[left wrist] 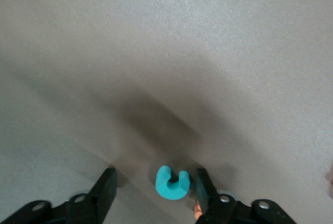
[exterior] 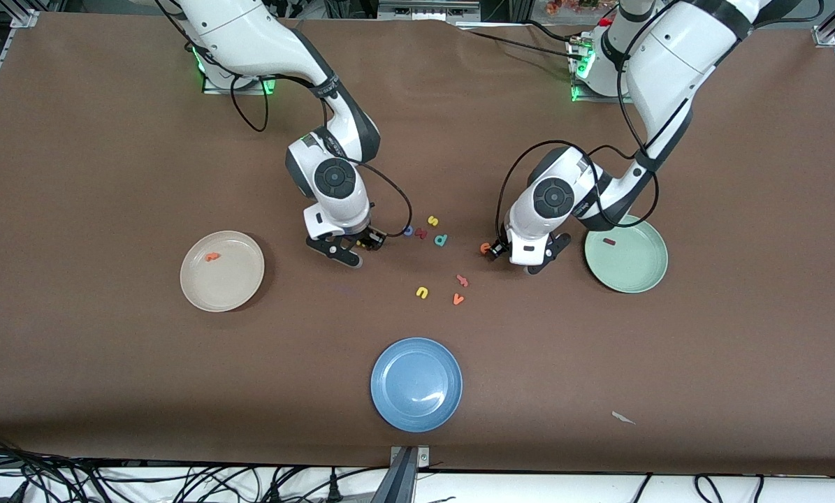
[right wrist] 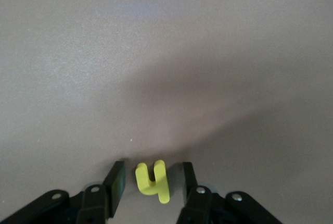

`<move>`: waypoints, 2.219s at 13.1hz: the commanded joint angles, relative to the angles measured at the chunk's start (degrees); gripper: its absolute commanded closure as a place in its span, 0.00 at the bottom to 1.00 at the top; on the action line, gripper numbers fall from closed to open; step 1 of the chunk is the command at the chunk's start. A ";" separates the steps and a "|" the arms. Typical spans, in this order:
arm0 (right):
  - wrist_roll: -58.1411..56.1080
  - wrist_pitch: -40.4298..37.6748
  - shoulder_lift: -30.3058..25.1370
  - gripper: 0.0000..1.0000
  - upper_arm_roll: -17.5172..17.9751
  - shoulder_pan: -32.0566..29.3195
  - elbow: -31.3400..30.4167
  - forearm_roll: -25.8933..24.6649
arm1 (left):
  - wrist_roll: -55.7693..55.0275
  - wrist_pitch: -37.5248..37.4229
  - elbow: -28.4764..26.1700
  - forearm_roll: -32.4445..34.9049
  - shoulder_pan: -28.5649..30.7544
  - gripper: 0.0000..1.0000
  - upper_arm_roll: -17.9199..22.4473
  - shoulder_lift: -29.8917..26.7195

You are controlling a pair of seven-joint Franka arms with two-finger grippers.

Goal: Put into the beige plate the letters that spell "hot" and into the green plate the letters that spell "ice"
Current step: 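Grasp the yellow 4 while the left gripper grasps the cyan c, then drop the 4 on the beige plate while the left gripper drops the c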

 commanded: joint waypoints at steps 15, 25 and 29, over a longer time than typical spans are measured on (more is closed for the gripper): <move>-26.29 -13.41 -9.62 0.94 -0.10 -11.57 -0.06 -0.44 | 27.47 -29.15 6.13 -1.62 19.05 1.00 -11.50 -7.43; -58.87 -11.77 -11.65 0.75 -0.19 -27.24 -5.50 0.00 | 53.87 -32.61 5.07 13.39 35.08 1.00 -11.79 -1.83; -58.70 -11.76 -11.47 0.64 -0.19 -27.15 -5.69 0.00 | 53.87 -32.78 5.51 13.76 35.35 0.09 -11.79 -1.28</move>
